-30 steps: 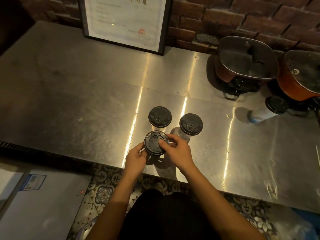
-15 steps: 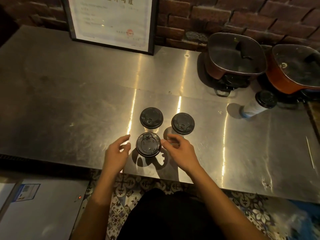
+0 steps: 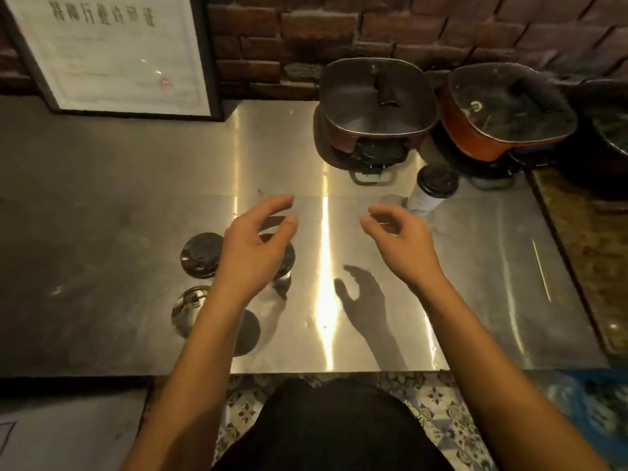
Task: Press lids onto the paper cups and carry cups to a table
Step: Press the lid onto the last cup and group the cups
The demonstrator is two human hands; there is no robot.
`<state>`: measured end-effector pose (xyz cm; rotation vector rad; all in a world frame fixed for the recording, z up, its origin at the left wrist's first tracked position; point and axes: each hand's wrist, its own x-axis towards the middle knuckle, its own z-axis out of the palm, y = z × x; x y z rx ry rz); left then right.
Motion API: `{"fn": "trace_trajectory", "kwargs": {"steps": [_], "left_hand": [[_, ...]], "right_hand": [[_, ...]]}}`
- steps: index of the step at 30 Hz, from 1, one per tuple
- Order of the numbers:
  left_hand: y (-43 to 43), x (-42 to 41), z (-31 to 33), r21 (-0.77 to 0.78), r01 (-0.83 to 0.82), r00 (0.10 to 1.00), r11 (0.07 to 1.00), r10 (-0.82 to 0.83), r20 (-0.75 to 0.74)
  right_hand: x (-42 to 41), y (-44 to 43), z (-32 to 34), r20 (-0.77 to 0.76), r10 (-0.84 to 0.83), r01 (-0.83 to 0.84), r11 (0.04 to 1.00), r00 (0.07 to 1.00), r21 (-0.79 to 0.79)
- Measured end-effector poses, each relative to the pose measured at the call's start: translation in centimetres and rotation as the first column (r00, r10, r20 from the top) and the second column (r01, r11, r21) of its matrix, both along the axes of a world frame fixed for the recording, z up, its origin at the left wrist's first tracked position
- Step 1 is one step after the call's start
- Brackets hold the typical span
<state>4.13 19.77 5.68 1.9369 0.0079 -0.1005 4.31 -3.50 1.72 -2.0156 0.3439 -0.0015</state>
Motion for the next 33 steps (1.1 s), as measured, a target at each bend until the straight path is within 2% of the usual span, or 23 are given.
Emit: {"fn": "trace_trajectory", "kwargs": {"steps": [3, 7, 10, 14, 18, 23, 29, 33], "left_hand": [[-6.5, 2.1, -0.5, 0.013, 0.101, 0.995, 0.995, -0.1, -0.02], [-14.6, 5.5, -2.1, -0.018, 0.151, 0.986, 0.988, -0.152, -0.068], [-19.7, 8.0, -3.4, -0.057, 0.11, 0.98, 0.992, -0.118, -0.163], [-24.6, 11.5, -5.5, -0.053, 0.036, 0.966, 0.998, -0.049, -0.255], [-27.6, 14.1, -6.9, -0.139, -0.095, 0.897, 0.986, 0.024, -0.442], [-29.6, 15.0, -8.4, -0.181, -0.147, 0.848, 0.972, 0.03, -0.529], [-29.6, 13.2, -8.7, -0.2, -0.162, 0.867, 0.966, 0.042, -0.497], [-28.1, 9.3, -8.6, -0.25, -0.171, 0.895, 0.953, 0.044, -0.443]], "right_hand": [[1.6, -5.7, 0.2, -0.033, -0.06, 0.06, 0.998, 0.998, 0.006], [4.3, -12.7, -0.6, -0.048, -0.15, 0.151, 0.989, 0.987, -0.002], [6.8, -16.9, -2.0, -0.038, -0.223, 0.222, 0.975, 0.974, -0.018], [10.2, -20.1, -3.7, -0.111, -0.245, 0.244, 0.969, 0.963, -0.025], [12.9, -21.2, -4.8, -0.191, -0.204, 0.212, 0.977, 0.96, 0.022], [14.3, -21.7, -5.8, -0.301, -0.134, 0.177, 0.977, 0.944, 0.12], [12.4, -22.2, -5.8, -0.267, -0.114, 0.15, 0.982, 0.957, 0.116], [8.5, -22.3, -5.7, -0.242, -0.112, 0.162, 0.967, 0.964, 0.195]]}}
